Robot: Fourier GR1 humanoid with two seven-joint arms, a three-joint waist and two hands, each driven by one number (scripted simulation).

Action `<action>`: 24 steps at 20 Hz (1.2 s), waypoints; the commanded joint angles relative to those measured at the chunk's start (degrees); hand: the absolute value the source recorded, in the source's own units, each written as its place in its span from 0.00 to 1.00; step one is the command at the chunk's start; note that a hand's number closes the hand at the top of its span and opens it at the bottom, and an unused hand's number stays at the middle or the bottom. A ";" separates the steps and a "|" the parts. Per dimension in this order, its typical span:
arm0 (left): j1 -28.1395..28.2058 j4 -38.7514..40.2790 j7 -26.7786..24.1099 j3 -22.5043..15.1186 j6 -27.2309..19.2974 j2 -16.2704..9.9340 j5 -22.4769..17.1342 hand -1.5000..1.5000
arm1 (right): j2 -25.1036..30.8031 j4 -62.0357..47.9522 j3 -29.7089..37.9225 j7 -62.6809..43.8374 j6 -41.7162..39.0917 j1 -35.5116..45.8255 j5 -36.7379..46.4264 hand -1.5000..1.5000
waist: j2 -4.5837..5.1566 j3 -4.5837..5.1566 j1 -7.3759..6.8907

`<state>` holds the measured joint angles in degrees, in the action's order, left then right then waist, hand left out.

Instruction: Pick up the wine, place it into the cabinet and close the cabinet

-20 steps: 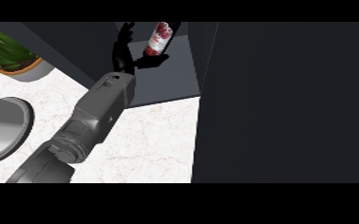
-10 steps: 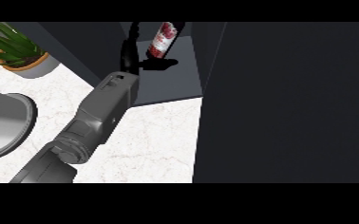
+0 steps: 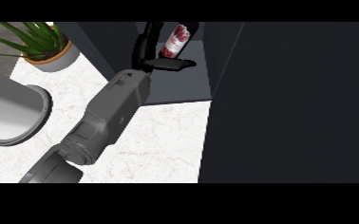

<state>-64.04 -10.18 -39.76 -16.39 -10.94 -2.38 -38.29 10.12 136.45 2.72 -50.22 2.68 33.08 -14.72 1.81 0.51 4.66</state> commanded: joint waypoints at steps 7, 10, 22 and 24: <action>1.47 -7.78 4.11 0.52 7.52 -1.02 0.90 0.00 | 1.64 4.48 -0.75 -6.17 4.99 1.28 3.84 0.00 | -2.38 -0.45 -4.87; 3.06 -12.73 5.37 -0.49 4.71 0.08 2.22 0.00 | 3.81 6.26 2.90 -9.49 5.34 1.68 0.51 0.00 | -2.58 -0.49 -5.02; 20.89 -50.50 16.80 -16.13 -12.27 2.36 3.72 0.00 | 2.68 4.14 -2.20 -6.51 5.51 0.37 4.88 0.00 | -2.79 -0.48 -5.62; 23.13 -56.72 21.31 -16.86 -15.21 2.37 6.03 0.00 | 3.10 1.60 -0.32 -5.28 4.66 1.96 2.23 0.00 | -2.53 -0.50 -5.91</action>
<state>-46.39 -55.57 -22.97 -29.23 -20.07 -0.21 -33.69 12.39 137.79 0.91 -54.01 7.17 33.16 -10.51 -0.89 0.01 -1.12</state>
